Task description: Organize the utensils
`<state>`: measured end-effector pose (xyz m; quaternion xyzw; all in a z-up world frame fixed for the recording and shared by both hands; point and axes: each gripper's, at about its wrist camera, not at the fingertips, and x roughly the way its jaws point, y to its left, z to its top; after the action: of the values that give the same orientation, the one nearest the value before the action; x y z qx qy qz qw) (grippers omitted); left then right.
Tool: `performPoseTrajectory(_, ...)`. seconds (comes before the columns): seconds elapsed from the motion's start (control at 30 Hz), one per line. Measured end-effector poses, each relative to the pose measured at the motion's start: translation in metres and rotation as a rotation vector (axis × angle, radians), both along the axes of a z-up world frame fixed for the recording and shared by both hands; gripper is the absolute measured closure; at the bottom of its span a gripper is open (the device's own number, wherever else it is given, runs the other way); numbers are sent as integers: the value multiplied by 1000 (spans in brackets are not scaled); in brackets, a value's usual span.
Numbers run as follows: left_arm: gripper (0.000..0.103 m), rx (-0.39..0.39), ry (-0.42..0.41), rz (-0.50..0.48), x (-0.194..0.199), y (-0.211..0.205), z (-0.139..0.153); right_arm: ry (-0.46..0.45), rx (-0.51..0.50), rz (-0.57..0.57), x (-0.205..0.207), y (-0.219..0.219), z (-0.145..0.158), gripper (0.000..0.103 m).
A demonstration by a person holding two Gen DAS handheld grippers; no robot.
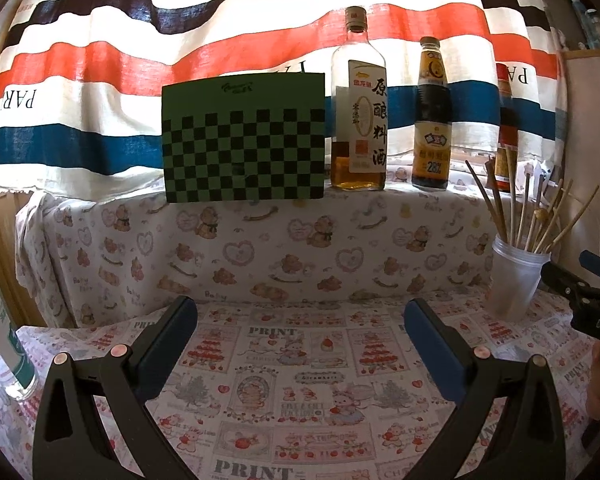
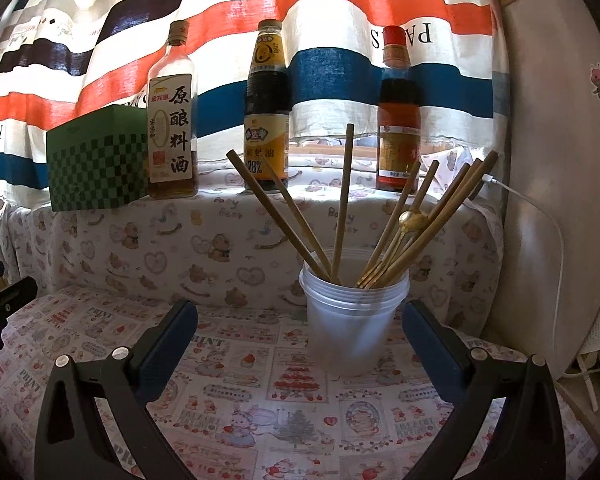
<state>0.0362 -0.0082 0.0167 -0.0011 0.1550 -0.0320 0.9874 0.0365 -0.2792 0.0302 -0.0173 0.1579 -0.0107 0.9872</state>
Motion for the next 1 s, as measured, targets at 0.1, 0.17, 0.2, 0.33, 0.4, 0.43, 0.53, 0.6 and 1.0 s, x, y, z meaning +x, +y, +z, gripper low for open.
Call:
performPoseTrajectory(0.1,0,0,0,5,0,-1,0,-1,-1,1,0,0,0,0)
performPoseTrajectory(0.17,0,1,1,8,0,-1,0,0,0,1,0,0,0,0)
performPoseTrajectory(0.2,0,2,2,8,0,-1,0,1,0,2,0,0,0,0)
performPoseTrajectory(0.33,0,1,2,4,0,0,0,0,0,2,0,0,0,0)
performPoseTrajectory(0.4,0,0,1,6,-1,0,0,1,-1,2,0,0,0,0)
performPoseTrajectory(0.43,0,0,0,5,0,0,0,1,-2,1,0,1,0,0)
performPoseTrajectory(0.53,0,0,3,1,0,0,0,-2,0,-1,0,0,0,0)
performPoseTrajectory(0.6,0,2,3,-2,0,-1,-1,-1,1,-2,0,-1,0,0)
performPoseTrajectory(1.0,0,-1,3,20,-2,0,0,1,-3,1,1,-1,0,0)
